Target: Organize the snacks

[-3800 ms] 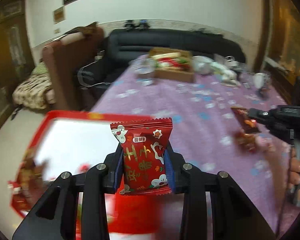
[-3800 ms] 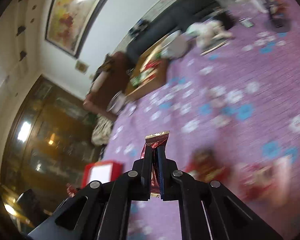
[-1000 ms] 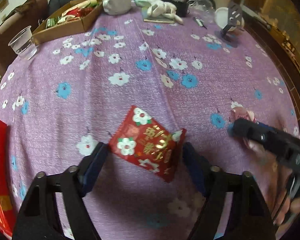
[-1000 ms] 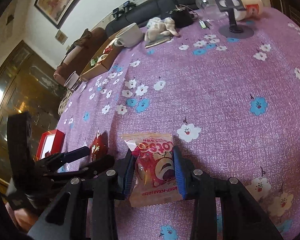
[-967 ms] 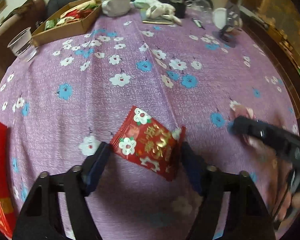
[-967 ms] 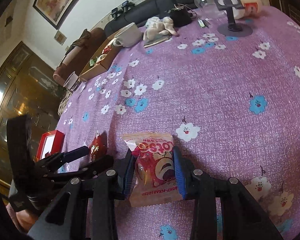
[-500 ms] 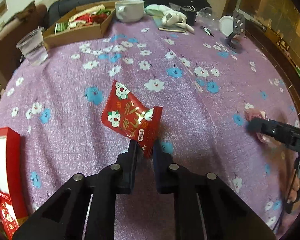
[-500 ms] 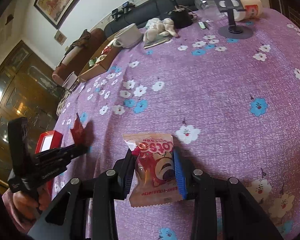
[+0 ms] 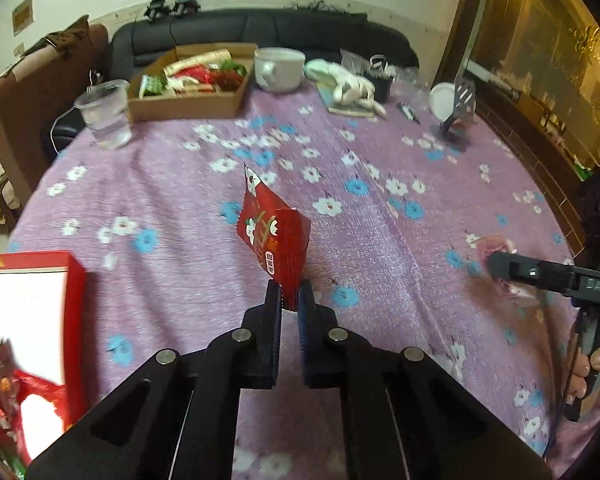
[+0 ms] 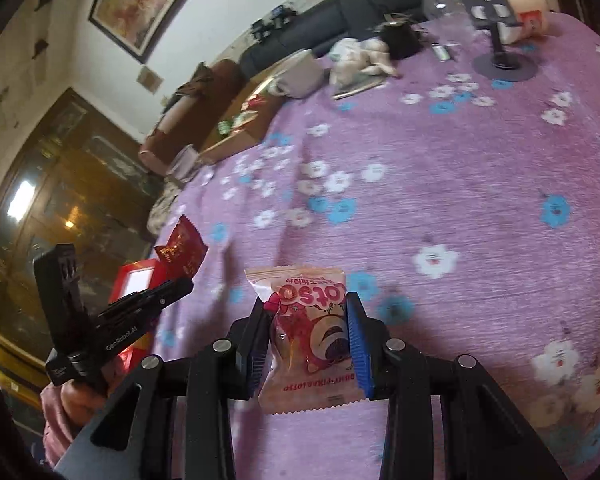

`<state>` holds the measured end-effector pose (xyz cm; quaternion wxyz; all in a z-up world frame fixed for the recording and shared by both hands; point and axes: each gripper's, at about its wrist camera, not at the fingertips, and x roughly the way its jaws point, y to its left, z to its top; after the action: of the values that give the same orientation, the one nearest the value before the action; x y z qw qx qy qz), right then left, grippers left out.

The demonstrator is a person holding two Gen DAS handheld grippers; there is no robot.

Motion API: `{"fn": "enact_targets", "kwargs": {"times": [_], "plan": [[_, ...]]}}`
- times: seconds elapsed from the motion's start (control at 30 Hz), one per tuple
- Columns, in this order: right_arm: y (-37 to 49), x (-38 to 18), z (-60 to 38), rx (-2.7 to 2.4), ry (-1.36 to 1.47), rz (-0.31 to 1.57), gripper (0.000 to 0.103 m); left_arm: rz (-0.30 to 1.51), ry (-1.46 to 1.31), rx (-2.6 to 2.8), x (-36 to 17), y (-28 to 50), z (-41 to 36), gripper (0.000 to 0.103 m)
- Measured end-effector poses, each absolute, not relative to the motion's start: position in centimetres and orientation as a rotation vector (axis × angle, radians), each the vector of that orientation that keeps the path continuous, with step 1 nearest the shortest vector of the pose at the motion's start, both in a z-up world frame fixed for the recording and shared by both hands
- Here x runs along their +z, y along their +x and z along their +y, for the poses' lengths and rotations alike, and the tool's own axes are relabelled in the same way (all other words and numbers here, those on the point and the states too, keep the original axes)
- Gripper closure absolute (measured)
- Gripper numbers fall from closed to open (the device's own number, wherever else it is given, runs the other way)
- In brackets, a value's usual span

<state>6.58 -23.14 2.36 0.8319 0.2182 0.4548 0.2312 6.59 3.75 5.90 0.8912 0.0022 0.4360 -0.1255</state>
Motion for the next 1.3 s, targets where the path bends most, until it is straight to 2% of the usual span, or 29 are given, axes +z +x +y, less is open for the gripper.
{"fn": "enact_targets", "kwargs": {"times": [0.2,0.47,0.67,0.77,0.8,0.83,0.87,0.9,0.93,1.07,1.2,1.3], "plan": [[5.5,3.2,-17.3,0.584,0.418,0.990,0.067,0.846,-0.035,-0.246,8.0,3.1,8.5,0.098],[5.6,5.4,-3.6,0.775,0.351,1.002,0.067,0.775,-0.064,-0.100,10.4,-2.6,17.4,0.097],[4.7,6.5,7.3,0.876,0.270,0.989,0.067,0.785,-0.057,0.096,9.4,-4.6,23.8,0.097],[4.1,6.9,11.4,0.864,0.213,0.940,0.064,0.751,0.031,0.197,9.0,-5.3,24.4,0.095],[3.8,7.1,12.3,0.851,0.189,0.913,0.063,0.740,0.062,0.232,8.9,-5.4,24.3,0.087],[3.6,7.2,12.7,0.842,0.181,0.904,0.057,0.726,0.089,0.264,9.0,-5.7,24.1,0.069],[3.2,7.4,12.8,0.833,0.181,0.895,0.053,0.699,0.100,0.278,9.3,-6.1,23.9,0.057],[2.9,7.5,12.5,0.821,0.182,0.884,0.046,0.671,0.104,0.290,9.6,-6.6,24.0,0.035],[2.6,7.6,12.4,0.813,0.182,0.876,0.045,0.630,0.111,0.308,10.0,-7.2,23.7,0.021],[0.7,8.6,10.1,0.780,0.172,0.825,0.045,0.529,0.140,0.332,12.0,-8.9,22.3,0.019],[-1.3,9.8,7.9,0.764,0.159,0.772,0.038,0.513,0.145,0.358,13.3,-10.3,21.3,0.013],[-3.0,10.2,6.8,0.765,0.147,0.746,0.037,0.477,0.161,0.378,14.2,-11.3,20.1,0.013]]}}
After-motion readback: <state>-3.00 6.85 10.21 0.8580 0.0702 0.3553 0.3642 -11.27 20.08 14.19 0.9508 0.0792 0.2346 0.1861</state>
